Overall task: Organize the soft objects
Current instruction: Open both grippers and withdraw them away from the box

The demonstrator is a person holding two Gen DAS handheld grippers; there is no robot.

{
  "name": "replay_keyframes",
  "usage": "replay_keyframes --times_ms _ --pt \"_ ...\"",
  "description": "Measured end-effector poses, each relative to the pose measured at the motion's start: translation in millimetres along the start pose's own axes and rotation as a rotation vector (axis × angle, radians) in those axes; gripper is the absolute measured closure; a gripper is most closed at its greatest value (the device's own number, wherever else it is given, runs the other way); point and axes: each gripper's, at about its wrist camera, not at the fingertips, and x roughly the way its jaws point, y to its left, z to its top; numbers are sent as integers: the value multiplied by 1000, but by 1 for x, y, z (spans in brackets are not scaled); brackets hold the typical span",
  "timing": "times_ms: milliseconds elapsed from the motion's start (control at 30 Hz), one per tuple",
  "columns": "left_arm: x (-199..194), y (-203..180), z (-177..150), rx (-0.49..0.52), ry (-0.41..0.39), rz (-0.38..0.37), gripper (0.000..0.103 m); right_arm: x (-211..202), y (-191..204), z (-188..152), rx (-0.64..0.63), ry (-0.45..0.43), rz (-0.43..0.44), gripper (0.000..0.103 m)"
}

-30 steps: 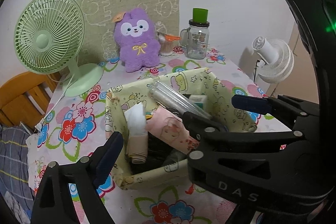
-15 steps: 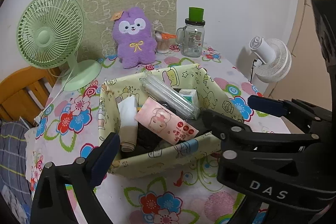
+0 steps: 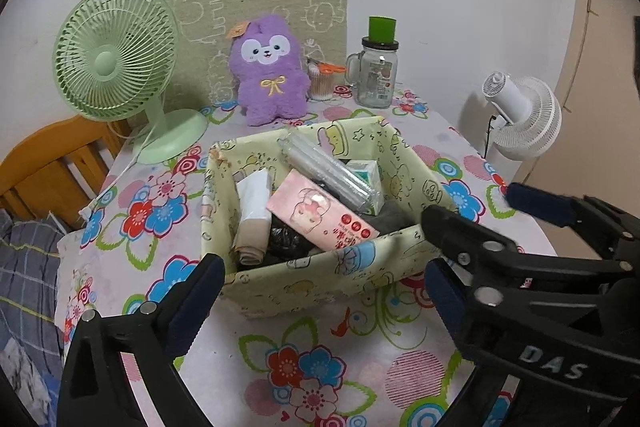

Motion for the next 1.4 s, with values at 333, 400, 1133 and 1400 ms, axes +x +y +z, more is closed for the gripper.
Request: replay_keyframes --times_ms 333,400,1133,1400 --pt "-8 8 -15 -37 13 8 0 -16 -4 -14 2 -37 -26 14" --pt "-12 9 -15 -39 4 10 0 -20 -5 -17 3 -41 -29 13" --pt "-54 23 -38 -87 -35 74 0 -55 -10 -45 10 -70 -56 13" --pt "-84 19 -43 -92 -87 70 0 -77 -4 -53 -9 -97 -73 13"
